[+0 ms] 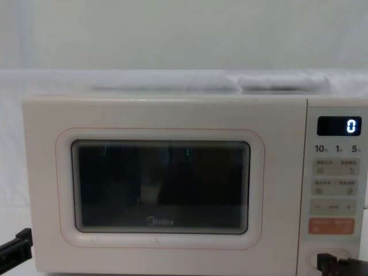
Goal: Press the button to open the microwave door with one hand; close the microwave door with the other hand.
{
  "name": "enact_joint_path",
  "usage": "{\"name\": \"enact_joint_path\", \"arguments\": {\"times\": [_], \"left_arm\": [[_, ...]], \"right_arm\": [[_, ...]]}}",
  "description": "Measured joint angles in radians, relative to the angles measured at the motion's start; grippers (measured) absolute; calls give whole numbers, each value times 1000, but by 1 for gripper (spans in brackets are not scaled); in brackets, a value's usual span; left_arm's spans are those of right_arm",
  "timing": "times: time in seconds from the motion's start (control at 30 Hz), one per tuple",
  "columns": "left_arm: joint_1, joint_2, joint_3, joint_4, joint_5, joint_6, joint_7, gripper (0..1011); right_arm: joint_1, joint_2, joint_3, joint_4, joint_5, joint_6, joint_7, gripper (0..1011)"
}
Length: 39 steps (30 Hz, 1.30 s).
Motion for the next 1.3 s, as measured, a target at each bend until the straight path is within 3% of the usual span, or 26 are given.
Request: {"name": "enact_joint_path", "arguments": {"times": [0.4, 1.3], "left_arm": [[0, 0, 0, 0, 0, 0, 0, 1001], [0, 0, 0, 0, 0, 0, 0, 1001]], "right_arm": [[28, -20, 16, 64, -17, -13, -17, 0], [66, -57, 38, 114, -18, -32, -29, 0]]}}
